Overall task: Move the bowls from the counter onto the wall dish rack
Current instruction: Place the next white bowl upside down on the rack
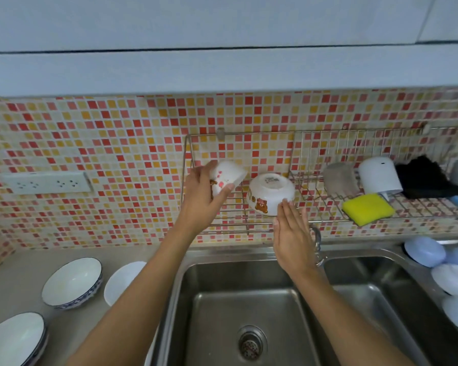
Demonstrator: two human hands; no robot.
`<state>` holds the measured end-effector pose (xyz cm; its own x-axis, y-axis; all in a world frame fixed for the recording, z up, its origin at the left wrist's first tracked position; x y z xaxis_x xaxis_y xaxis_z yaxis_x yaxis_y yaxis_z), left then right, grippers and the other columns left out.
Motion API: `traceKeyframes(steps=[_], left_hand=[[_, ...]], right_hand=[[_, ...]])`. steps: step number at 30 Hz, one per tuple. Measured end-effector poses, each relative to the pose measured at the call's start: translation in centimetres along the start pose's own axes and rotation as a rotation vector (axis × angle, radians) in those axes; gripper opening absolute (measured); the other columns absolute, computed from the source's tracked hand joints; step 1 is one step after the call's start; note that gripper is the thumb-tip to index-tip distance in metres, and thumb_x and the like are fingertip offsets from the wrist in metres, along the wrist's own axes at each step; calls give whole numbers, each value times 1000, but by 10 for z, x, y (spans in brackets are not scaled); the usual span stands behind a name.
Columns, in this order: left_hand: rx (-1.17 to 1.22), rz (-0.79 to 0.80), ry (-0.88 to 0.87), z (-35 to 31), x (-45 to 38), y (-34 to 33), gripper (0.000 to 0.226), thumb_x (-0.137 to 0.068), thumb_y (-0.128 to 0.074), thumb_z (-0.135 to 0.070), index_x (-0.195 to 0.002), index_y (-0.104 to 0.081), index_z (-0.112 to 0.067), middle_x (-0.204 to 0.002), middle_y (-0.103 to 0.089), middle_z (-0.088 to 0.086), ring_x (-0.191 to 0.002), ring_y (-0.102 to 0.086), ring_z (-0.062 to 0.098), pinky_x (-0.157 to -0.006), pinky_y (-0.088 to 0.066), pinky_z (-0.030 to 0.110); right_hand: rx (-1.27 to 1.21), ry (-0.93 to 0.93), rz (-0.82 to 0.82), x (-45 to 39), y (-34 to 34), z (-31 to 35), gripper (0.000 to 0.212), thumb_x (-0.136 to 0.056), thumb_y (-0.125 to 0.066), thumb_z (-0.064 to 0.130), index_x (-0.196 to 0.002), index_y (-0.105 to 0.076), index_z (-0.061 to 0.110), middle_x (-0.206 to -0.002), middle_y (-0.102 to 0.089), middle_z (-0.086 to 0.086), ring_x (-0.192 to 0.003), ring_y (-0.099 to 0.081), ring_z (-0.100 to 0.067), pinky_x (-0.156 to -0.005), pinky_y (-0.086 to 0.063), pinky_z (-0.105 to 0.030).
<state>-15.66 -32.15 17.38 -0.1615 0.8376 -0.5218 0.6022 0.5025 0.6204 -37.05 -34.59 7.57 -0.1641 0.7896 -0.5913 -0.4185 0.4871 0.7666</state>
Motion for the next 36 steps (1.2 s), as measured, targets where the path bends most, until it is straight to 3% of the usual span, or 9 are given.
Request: traceKeyframes(steps=[5,10,14,20,26,30,33,36], left_hand=[[-262,68,-57,15,3,-28,80,-79,-68,-51,-145,-28,-31,-145,-32,3,-131,-31,21,-110,-35,40],[-456,149,-110,25,-5,-41,85,-75,-75,-42,-146,-31,-24,-144,-38,4,-132,-30,26,-113,-31,46],[-488,256,-102,31,-9,-48,88,-74,-78,-35,-147,-31,-21,-145,-35,6,-133,-30,27,-113,-32,45],[-476,280,-97,31,-9,-51,87,-74,-79,-30,-147,-31,-21,-145,-34,7,-133,-29,27,-112,-34,44],[-348,275,-32,32,2,-50,59,-92,-60,-21,-146,-35,-22,-148,-31,6,-136,-27,25,-113,-31,43],[-377,252,-67,35,16,-47,51,-99,-44,-28,-148,-30,-23,-152,-30,3,-139,-26,23,-113,-30,44],[-428,189,-93,38,32,-43,54,-100,-31,-43,-149,-25,-21,-155,-27,3,-144,-21,24,-120,-11,49],[-493,265,-61,46,42,-45,65,-97,-12,-55,-152,-4,-23,-161,-4,-2,-148,2,18,-117,9,40]], right_hand=[[-91,12,-88,0,-2,0,48,-102,-31,30,-134,-55,2,-139,-55,-13,-133,-49,-26,-115,-30,-50],[-110,6,-132,1,-3,-1,53,-104,-24,33,-131,-57,1,-136,-57,-13,-133,-49,-25,-115,-31,-52],[-125,0,-160,2,-4,0,60,-105,-17,38,-130,-58,2,-135,-58,-13,-132,-50,-25,-114,-33,-54],[-119,-6,-152,2,-6,-2,54,-103,-24,36,-132,-57,3,-136,-57,-12,-133,-49,-24,-115,-32,-53],[-117,-17,-137,2,-7,-2,50,-102,-29,32,-133,-56,3,-137,-56,-11,-134,-48,-23,-116,-31,-52],[-107,-18,-138,1,-7,-3,49,-102,-30,31,-132,-57,4,-137,-57,-11,-134,-49,-23,-117,-29,-50],[-108,-8,-149,2,-6,-3,48,-102,-31,30,-131,-59,4,-136,-57,-12,-133,-49,-23,-117,-30,-51],[-107,-11,-141,2,-6,-2,48,-102,-31,30,-132,-58,4,-137,-57,-11,-134,-48,-23,-118,-28,-49]])
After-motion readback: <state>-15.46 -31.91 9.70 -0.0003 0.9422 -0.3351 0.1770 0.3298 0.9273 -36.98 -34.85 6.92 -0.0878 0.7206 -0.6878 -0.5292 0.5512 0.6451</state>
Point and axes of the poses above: each hand's wrist, its own x-axis away from the middle knuckle, its own y-axis out of the back of the hand, z = x × y, the point moved 3 cm from there along -x, towards the middle knuckle
